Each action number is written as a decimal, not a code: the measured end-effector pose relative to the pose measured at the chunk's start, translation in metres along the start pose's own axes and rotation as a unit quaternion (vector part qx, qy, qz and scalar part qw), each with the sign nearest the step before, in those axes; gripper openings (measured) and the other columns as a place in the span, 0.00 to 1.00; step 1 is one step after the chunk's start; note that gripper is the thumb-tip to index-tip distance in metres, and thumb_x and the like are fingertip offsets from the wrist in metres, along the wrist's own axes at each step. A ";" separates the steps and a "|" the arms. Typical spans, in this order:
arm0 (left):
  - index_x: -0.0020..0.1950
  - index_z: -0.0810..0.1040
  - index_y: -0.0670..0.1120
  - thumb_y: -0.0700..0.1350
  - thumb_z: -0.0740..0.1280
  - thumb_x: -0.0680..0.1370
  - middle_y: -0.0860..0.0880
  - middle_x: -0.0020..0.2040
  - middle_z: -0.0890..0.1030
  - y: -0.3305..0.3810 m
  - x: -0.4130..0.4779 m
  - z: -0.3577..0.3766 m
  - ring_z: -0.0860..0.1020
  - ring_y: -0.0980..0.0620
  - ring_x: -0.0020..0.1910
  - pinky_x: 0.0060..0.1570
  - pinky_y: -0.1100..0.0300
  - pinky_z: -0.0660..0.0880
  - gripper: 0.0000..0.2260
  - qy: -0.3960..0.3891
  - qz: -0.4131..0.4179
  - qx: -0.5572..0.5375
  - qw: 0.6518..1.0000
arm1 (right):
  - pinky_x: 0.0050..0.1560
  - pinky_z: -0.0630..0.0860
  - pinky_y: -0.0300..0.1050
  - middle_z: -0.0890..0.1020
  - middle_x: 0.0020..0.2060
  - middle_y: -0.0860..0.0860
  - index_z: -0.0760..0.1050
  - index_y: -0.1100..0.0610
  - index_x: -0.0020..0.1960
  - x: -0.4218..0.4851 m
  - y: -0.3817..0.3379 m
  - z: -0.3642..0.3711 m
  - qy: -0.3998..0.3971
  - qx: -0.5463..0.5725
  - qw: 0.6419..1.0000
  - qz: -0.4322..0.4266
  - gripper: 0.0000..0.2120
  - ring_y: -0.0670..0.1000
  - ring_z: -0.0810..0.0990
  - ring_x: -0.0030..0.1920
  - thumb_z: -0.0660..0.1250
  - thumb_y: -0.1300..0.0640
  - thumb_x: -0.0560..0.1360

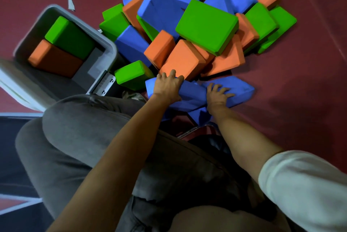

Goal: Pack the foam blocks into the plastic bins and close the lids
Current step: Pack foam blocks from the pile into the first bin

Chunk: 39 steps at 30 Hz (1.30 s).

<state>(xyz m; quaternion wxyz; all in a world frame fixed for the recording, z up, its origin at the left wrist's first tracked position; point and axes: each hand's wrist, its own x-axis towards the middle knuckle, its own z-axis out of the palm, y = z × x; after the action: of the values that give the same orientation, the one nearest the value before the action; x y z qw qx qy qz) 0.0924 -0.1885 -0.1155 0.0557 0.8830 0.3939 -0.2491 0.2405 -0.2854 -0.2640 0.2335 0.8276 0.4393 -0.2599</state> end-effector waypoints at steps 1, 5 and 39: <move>0.69 0.71 0.52 0.64 0.77 0.65 0.43 0.63 0.71 0.000 -0.002 -0.003 0.74 0.37 0.58 0.58 0.44 0.69 0.36 0.001 -0.012 -0.014 1.000 | 0.57 0.66 0.82 0.65 0.70 0.67 0.58 0.61 0.75 -0.003 0.001 -0.010 0.005 0.003 1.000 0.001 0.26 0.77 0.66 0.67 0.63 0.60 0.81; 0.70 0.71 0.54 0.66 0.75 0.66 0.45 0.63 0.72 0.003 0.001 -0.020 0.75 0.38 0.59 0.59 0.46 0.68 0.36 0.020 -0.040 -0.062 0.997 | 0.68 0.59 0.72 0.68 0.70 0.62 0.60 0.59 0.73 0.003 0.021 -0.060 0.013 -0.024 1.000 -0.010 0.29 0.67 0.66 0.69 0.66 0.53 0.77; 0.80 0.57 0.51 0.62 0.77 0.64 0.47 0.64 0.76 -0.179 -0.106 -0.099 0.69 0.41 0.63 0.58 0.48 0.65 0.50 0.256 -0.188 -0.075 0.945 | 0.68 0.70 0.57 0.71 0.68 0.58 0.64 0.52 0.73 -0.120 -0.133 -0.368 0.157 -0.054 0.922 -0.350 0.33 0.64 0.70 0.66 0.68 0.56 0.69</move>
<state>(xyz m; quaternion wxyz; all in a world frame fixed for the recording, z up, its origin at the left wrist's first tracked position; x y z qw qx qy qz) -0.0578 -0.1073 0.0397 -0.0293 0.8203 0.5711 0.0097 0.1529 -0.0646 0.0694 0.1003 0.6377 0.7451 -0.1677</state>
